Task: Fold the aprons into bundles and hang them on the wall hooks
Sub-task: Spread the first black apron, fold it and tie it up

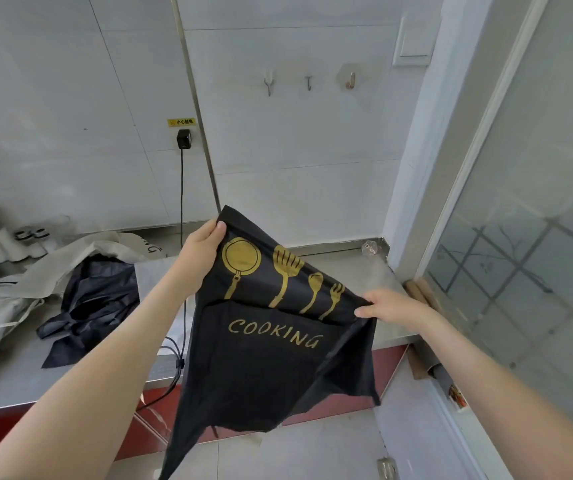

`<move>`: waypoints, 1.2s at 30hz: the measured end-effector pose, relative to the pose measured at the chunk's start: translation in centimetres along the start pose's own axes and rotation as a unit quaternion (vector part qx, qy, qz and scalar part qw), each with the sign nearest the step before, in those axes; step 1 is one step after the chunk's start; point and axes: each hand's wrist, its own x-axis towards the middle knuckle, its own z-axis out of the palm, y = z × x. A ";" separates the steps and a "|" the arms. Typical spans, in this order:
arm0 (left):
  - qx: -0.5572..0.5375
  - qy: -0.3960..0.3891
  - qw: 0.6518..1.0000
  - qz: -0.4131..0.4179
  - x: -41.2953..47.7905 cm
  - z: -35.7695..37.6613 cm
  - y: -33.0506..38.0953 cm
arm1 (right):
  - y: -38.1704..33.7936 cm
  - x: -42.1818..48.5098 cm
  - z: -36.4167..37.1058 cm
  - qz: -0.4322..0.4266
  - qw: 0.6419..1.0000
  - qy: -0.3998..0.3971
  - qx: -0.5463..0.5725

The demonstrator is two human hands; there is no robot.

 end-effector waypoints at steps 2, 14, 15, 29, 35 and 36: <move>-0.015 -0.007 1.000 -0.002 0.0 -0.2 0.3 | 0.0 0.1 0.0 0.010 0.999 0.024 -0.023; 0.127 0.038 0.991 -0.015 1.2 -3.0 -1.8 | -0.8 0.7 -1.4 0.008 0.949 0.312 0.043; 0.194 0.039 0.980 -0.038 0.9 -2.8 -2.9 | 0.0 0.9 -1.0 0.024 0.955 0.295 0.000; -0.041 -0.072 0.991 -0.101 2.2 1.2 -1.8 | 3.5 -0.4 -2.9 0.099 0.887 0.035 0.449; -0.066 -0.230 0.963 -0.121 1.0 2.7 -0.1 | 1.1 0.2 0.0 -0.005 0.756 -0.017 0.654; -0.065 -0.246 0.959 -0.125 0.8 2.3 0.0 | 0.4 0.3 -0.3 -0.010 0.761 0.002 0.649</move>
